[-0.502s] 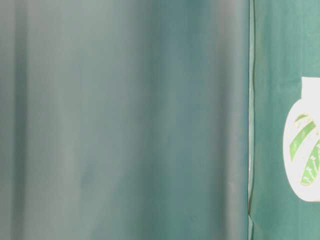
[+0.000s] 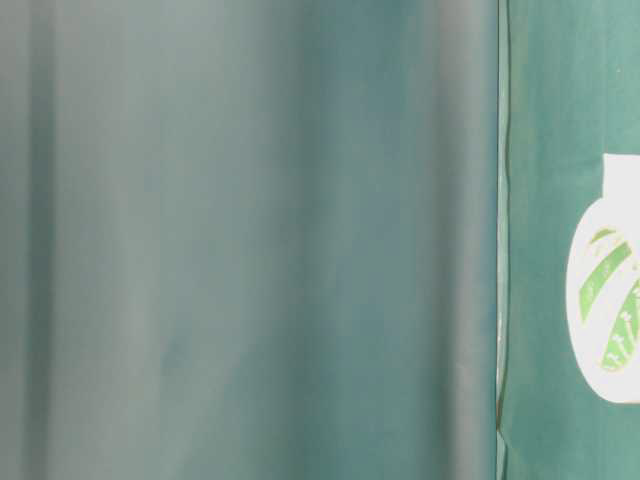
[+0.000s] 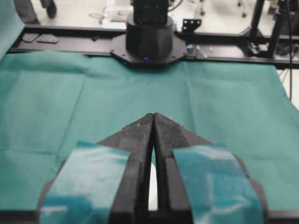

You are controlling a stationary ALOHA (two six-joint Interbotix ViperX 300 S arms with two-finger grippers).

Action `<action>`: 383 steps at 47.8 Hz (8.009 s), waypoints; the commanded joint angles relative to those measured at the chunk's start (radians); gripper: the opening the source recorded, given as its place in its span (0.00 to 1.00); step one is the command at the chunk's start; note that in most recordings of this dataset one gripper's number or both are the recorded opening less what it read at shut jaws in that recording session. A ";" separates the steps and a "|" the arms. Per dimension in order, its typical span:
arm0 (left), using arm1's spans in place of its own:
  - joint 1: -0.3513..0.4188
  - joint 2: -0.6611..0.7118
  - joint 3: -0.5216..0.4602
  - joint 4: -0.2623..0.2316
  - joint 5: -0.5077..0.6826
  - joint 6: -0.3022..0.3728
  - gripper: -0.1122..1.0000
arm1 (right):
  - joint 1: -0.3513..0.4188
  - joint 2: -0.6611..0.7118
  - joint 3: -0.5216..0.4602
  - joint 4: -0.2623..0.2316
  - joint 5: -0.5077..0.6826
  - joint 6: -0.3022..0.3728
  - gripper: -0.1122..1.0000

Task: Peel off the duct tape with your right arm.
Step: 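Move the left gripper over the white tape roll's near edge, then lower the left gripper and pinch the tape roll's rim, then lift the tape roll upright with the left gripper, then move the right gripper to the tape's loose end tab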

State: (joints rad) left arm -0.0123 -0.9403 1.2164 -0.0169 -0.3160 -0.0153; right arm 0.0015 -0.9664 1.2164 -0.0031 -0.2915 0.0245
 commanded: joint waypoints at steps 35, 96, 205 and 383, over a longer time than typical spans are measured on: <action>-0.023 0.186 -0.089 -0.002 -0.061 0.003 0.94 | 0.002 0.009 0.012 0.000 -0.038 0.035 0.73; 0.015 0.690 -0.548 -0.006 0.376 -0.002 0.93 | 0.002 0.035 0.015 -0.003 -0.057 0.035 0.73; 0.014 1.083 -0.649 -0.005 0.482 0.003 0.93 | 0.002 0.046 0.017 -0.003 -0.060 0.038 0.73; -0.129 0.779 -0.979 0.000 1.037 0.408 0.29 | 0.052 0.594 -0.275 -0.017 -0.229 0.064 0.72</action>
State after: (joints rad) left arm -0.1396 -0.1396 0.2546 -0.0184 0.7302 0.3896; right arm 0.0476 -0.3835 0.9787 -0.0169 -0.5047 0.0874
